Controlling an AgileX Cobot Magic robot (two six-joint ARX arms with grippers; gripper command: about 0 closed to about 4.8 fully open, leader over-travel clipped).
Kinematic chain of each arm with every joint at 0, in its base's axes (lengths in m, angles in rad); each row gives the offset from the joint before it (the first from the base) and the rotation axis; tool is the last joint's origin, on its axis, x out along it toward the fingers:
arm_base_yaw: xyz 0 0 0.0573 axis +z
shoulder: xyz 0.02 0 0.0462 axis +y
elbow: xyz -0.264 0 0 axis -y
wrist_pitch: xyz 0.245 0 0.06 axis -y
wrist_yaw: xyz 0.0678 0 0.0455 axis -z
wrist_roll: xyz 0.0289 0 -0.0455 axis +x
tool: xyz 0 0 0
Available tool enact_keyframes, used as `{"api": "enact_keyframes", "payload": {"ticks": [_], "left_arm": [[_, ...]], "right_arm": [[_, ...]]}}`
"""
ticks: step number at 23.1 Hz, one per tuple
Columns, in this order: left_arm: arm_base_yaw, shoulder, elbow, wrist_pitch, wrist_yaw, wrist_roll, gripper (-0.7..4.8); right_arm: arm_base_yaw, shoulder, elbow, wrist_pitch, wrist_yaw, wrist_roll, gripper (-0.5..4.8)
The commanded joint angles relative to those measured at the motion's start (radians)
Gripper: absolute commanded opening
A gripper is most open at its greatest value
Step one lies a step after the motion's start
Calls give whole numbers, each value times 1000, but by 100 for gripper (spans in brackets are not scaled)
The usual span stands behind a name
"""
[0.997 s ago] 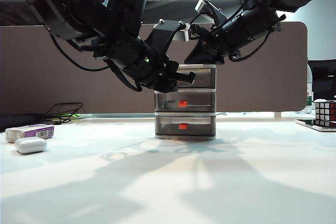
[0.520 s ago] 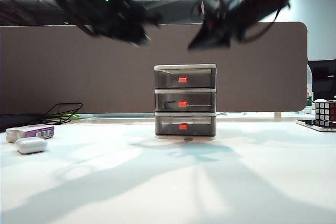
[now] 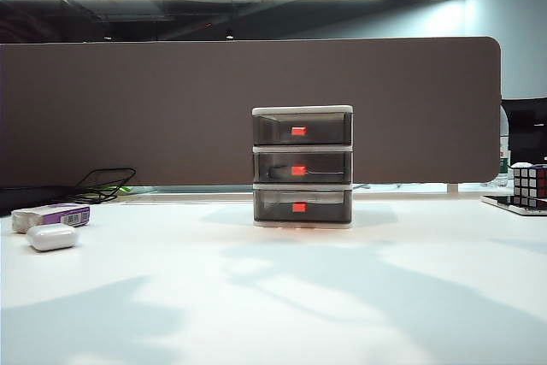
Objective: Open the second layer of the drawer on the table, pick up the transparent tape on the table and put it in, and finally close the drawer.
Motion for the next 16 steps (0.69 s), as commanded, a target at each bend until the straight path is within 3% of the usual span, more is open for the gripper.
{"api": "enact_keyframes", "payload": {"ticks": [1, 3, 6, 16], "left_arm": [[-31, -132, -76, -68, -93, -111, -6], [-40, -258, -155, -70, -95, -164, -6], [-40, -393, -234, -90, -88, -165, -6], [-45, -387, -303, -76, -42, -170, -6]], "right_arm": [[0, -111, -159, 90, 20, 55, -5], [2, -222, -304, 145, 44, 109, -5], [2, -376, -488, 160, 94, 134, -5], [39, -759, -804, 166, 169, 200, -5]]}}
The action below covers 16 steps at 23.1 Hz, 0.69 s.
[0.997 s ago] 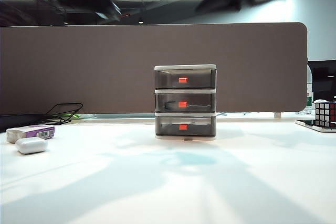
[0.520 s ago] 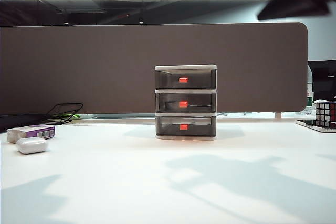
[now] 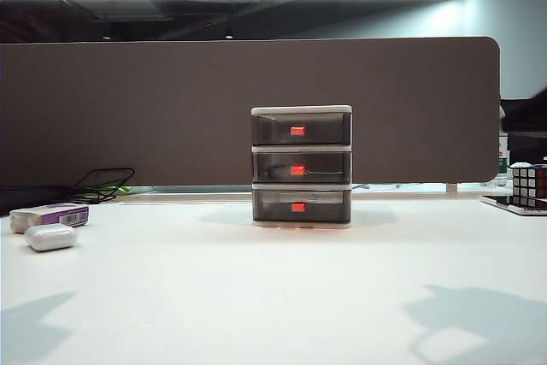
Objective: Open the second layer of the drawer on the table, pick up the transparent tape on the table and put it in, and finally close the drawer.
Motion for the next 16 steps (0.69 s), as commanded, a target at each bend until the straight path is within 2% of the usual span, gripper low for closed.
{"api": "enact_keyframes", "payload": {"ticks": [1, 8, 11, 13, 16], "left_arm": [[2, 0, 4, 11, 0, 23, -6], [2, 0, 10, -2, 4, 23, -6], [1, 0, 13, 1, 24, -7, -6], [-2, 0, 13, -3, 29, 5, -6], [0, 0, 9, -16, -32, 56, -6]], "right_arm": [[1, -135, -66, -1, 34, 15, -5], [-2, -412, -67, -244, 75, -9, -5], [-5, -410, -63, -267, 81, -10, -5], [-5, -413, -63, -275, 111, -10, -5], [-6, -413, -63, -272, 219, -42, -5]]}}
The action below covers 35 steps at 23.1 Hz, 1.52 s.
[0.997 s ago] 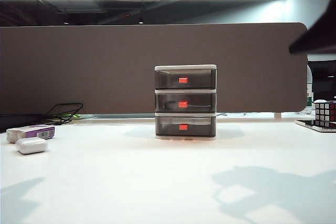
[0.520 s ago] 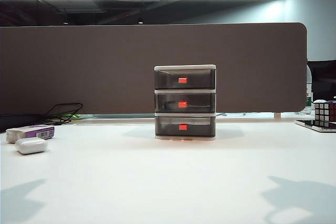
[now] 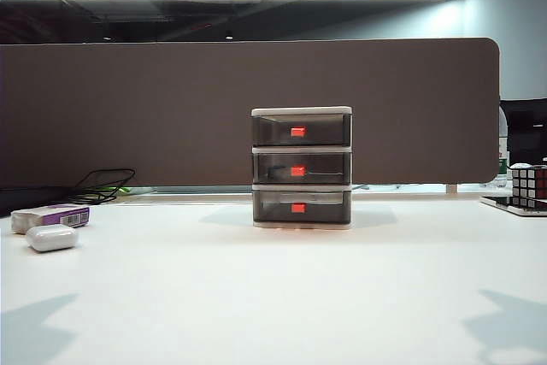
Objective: Open the second layer of the drawer on the table, pick up the transparent tape on the table and put it in, and finally close the drawer.
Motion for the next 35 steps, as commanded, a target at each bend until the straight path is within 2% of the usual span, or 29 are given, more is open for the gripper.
{"api": "enact_keyframes", "payload": {"ticks": [1, 4, 8, 10, 12, 13, 17, 18, 20, 22, 35], "left_arm": [[7, 1, -8, 17, -63, 61, -6], [23, 1, -40, 84, -28, 72, -6], [113, 1, -40, 74, 60, 99, -6], [208, 1, -40, 76, 149, 97, -6], [326, 1, -40, 78, 274, 89, -6], [411, 1, -40, 77, 367, 87, -6], [622, 1, -39, 96, 576, 82, -6], [653, 1, -39, 97, 598, 82, -6], [717, 1, -39, 98, 596, 78, -6], [740, 1, -39, 89, 592, 79, -6], [739, 1, -39, 81, 600, 79, -5]], "right_arm": [[0, -2, -4, 11, 85, -49, -5], [0, -2, -6, 11, 86, -53, -5], [-26, -2, -6, 11, 85, -79, -5], [-68, -2, -6, 11, 72, -78, -5], [-122, -2, -6, 11, 25, -78, -5], [-161, -2, -6, 11, -6, -78, -5], [-254, -2, -6, 34, -20, -77, -5], [-266, -2, -6, 45, -39, -77, -5], [-275, -2, -6, 64, -49, -77, -5], [-273, -2, -6, 64, -58, -77, -5], [-274, -2, -6, 63, -73, -77, -5]]}}
